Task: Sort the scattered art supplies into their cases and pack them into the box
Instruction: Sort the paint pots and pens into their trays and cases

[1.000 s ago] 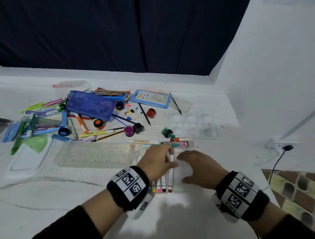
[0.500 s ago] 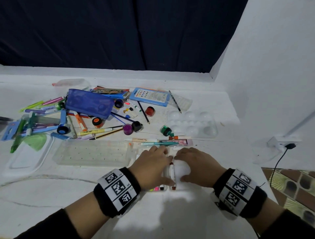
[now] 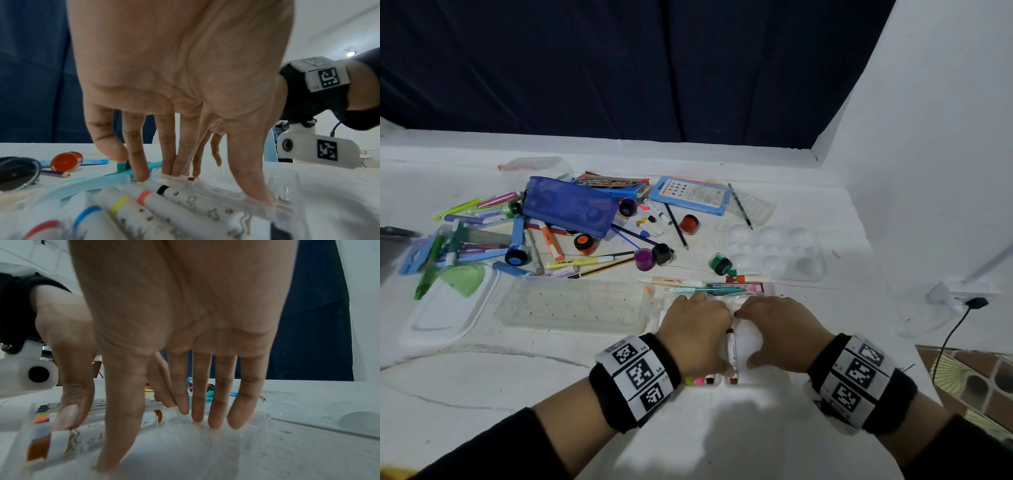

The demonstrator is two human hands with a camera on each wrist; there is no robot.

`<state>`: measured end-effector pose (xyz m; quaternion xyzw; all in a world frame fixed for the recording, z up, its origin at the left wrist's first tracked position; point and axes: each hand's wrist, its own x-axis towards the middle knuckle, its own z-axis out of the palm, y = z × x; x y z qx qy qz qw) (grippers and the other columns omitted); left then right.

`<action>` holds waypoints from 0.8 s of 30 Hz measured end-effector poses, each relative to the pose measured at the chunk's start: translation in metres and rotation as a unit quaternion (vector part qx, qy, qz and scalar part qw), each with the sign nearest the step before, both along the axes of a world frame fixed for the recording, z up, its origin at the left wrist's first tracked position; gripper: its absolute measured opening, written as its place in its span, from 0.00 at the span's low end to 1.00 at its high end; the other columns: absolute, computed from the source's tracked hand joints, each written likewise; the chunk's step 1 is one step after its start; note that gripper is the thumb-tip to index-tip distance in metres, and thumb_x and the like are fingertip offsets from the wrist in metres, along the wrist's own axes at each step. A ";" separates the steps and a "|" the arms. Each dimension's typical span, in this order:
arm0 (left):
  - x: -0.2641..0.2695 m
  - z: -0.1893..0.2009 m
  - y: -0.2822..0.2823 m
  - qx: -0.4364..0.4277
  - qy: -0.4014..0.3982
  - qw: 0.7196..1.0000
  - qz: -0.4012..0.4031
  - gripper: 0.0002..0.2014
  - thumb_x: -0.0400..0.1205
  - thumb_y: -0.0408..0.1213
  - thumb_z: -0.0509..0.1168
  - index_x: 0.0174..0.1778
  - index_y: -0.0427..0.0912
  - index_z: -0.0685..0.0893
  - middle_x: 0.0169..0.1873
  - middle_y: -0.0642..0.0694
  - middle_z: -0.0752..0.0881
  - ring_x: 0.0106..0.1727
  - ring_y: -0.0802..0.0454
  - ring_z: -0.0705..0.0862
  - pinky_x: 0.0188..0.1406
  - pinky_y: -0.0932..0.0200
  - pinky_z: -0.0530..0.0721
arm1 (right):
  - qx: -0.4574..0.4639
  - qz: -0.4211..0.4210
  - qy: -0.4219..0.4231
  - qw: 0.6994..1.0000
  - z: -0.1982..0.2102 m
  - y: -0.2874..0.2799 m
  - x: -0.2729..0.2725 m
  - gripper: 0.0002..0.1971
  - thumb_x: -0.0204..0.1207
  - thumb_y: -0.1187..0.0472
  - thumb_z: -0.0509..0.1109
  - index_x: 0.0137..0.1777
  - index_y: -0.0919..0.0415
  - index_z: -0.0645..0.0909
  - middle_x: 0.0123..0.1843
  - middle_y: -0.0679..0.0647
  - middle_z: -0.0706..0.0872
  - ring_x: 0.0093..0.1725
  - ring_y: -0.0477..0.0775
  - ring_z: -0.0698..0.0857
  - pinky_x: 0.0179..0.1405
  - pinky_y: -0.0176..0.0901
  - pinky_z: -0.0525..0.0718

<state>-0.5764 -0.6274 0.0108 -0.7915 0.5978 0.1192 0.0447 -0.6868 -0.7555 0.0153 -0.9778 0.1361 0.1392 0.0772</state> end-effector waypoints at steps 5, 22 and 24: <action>0.015 0.010 0.027 -0.066 0.134 0.989 0.025 0.27 0.75 0.67 0.68 0.65 0.56 0.82 0.61 0.57 0.84 0.62 0.52 0.80 0.60 0.49 0.81 | 0.087 -0.077 -0.093 0.989 0.006 -0.012 0.014 0.19 0.72 0.52 0.75 0.63 0.44 0.82 0.52 0.42 0.87 0.48 0.44 0.86 0.51 0.46 0.86; 0.180 0.037 -0.028 0.099 0.011 0.993 0.056 0.20 0.81 0.50 0.68 0.61 0.38 0.82 0.54 0.37 0.88 0.52 0.40 0.86 0.43 0.56 0.81 | -0.067 -0.135 -0.043 0.988 -0.001 -0.024 0.114 0.13 0.79 0.52 0.65 0.61 0.52 0.77 0.58 0.49 0.83 0.62 0.56 0.80 0.55 0.51 0.74; 0.184 0.033 -0.032 0.092 0.000 0.994 0.055 0.17 0.80 0.46 0.70 0.59 0.38 0.83 0.53 0.37 0.87 0.48 0.40 0.86 0.41 0.56 0.80 | -0.036 -0.153 -0.075 0.985 0.000 -0.023 0.115 0.17 0.78 0.54 0.66 0.66 0.51 0.76 0.61 0.50 0.83 0.62 0.56 0.82 0.58 0.50 0.78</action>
